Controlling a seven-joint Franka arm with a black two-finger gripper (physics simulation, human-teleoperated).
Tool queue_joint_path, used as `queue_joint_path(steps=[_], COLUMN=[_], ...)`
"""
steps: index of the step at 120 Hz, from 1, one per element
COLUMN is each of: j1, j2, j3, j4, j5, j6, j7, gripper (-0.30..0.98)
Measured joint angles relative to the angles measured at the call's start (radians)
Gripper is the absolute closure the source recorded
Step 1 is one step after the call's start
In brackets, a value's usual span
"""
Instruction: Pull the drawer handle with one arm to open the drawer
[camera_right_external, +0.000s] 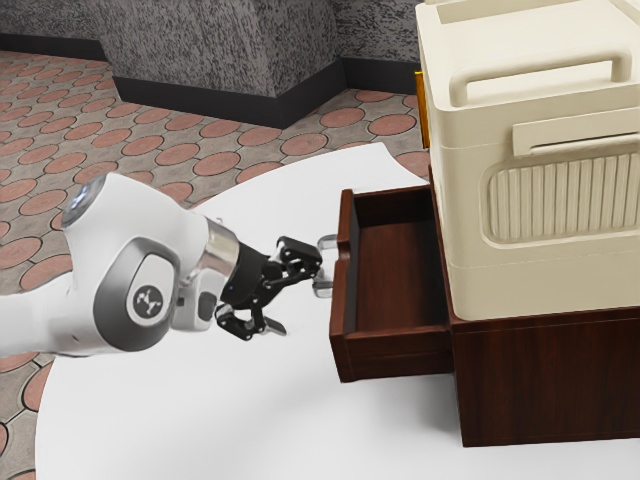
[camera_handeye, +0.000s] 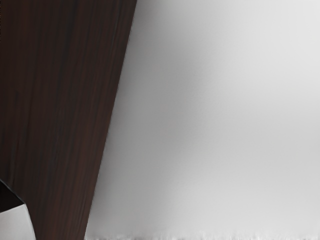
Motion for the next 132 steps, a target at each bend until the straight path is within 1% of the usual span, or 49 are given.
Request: queue_joint_path(steps=[14,25,36,39,51,60,65,80,102,122,128,132], j1=[0.015,0.024,0.034,0.037,0.039,0.047,0.050,0.057,0.058,0.050,0.043,0.036], j2=[-0.027,-0.047,-0.072,-0.079,-0.094,-0.103,-0.108,-0.120,-0.125,-0.113,-0.097,-0.072], j3=[0.000,0.000,0.000,0.000,0.000,0.000,0.001,0.005,0.022,0.018,0.014,0.008], j4=[-0.024,-0.043,-0.060,-0.064,-0.074,-0.073,-0.071,-0.068,-0.056,0.020,0.056,0.108], j5=[-0.006,-0.016,-0.027,-0.028,-0.027,-0.020,-0.013,0.005,0.014,0.018,0.034,0.059], j6=[0.000,0.001,0.001,0.001,0.000,0.000,-0.001,-0.002,-0.001,-0.001,-0.005,-0.019], j7=[0.000,0.002,0.004,0.004,0.002,0.001,0.000,-0.002,-0.004,-0.020,-0.033,-0.048], gripper=[0.04,0.05,0.11,0.13,0.12,0.16,0.11,0.08,0.03,0.02,0.01,0.01])
